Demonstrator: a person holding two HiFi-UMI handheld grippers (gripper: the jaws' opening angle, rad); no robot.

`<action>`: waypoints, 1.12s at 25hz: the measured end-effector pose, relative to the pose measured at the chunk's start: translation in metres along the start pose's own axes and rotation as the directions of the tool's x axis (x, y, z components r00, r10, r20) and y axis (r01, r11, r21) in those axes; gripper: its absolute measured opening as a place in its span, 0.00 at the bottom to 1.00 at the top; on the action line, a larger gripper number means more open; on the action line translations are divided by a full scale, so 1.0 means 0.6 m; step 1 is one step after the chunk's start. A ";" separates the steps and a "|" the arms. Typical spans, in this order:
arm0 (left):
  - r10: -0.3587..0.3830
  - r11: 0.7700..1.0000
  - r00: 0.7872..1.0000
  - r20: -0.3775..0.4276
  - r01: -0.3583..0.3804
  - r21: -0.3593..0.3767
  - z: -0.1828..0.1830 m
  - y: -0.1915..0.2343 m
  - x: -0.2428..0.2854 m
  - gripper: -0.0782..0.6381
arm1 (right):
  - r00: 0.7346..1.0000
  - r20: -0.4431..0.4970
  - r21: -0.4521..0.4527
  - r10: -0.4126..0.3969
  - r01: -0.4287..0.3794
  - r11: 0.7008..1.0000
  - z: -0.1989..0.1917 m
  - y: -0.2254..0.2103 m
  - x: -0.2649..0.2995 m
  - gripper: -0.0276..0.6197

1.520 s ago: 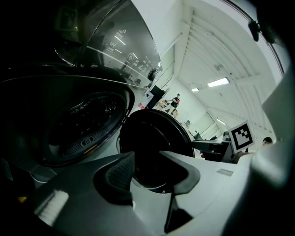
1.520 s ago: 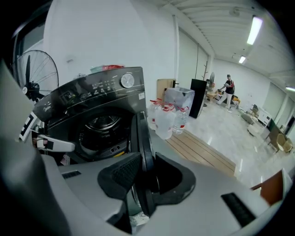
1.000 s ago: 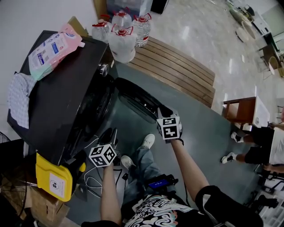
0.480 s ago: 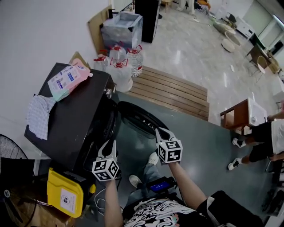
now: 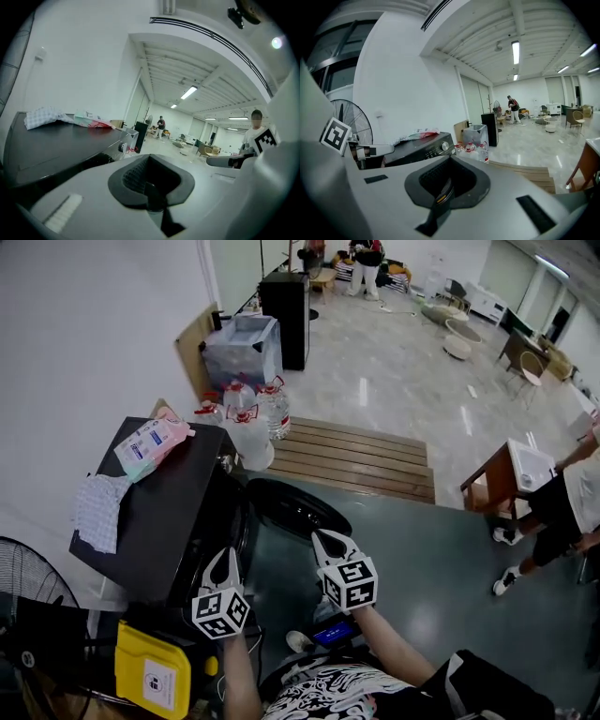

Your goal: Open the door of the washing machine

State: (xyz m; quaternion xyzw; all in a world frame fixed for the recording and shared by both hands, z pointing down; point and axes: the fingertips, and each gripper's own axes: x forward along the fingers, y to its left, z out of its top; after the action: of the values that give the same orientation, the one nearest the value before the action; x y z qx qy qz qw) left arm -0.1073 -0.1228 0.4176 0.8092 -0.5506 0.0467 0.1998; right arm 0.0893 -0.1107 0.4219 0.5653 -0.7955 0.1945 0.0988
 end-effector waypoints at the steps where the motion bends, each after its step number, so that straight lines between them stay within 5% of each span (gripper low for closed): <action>1: 0.002 1.000 1.000 0.006 -0.002 0.007 0.003 -0.002 -0.005 0.11 | 1.000 -0.001 0.001 -0.002 0.002 1.000 -0.004 0.001 -0.004 0.05; 28: 0.015 1.000 0.999 0.049 -0.015 0.015 0.030 0.008 -0.007 0.11 | 1.000 -0.005 -0.041 0.030 -0.030 0.999 0.007 0.018 0.016 0.05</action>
State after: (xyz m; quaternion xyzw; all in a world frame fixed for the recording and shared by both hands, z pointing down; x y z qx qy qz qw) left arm -0.1157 -0.1276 0.4013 0.8075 -0.5610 0.0327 0.1794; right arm 0.0759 -0.1173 0.4197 0.5506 -0.8076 0.1807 0.1091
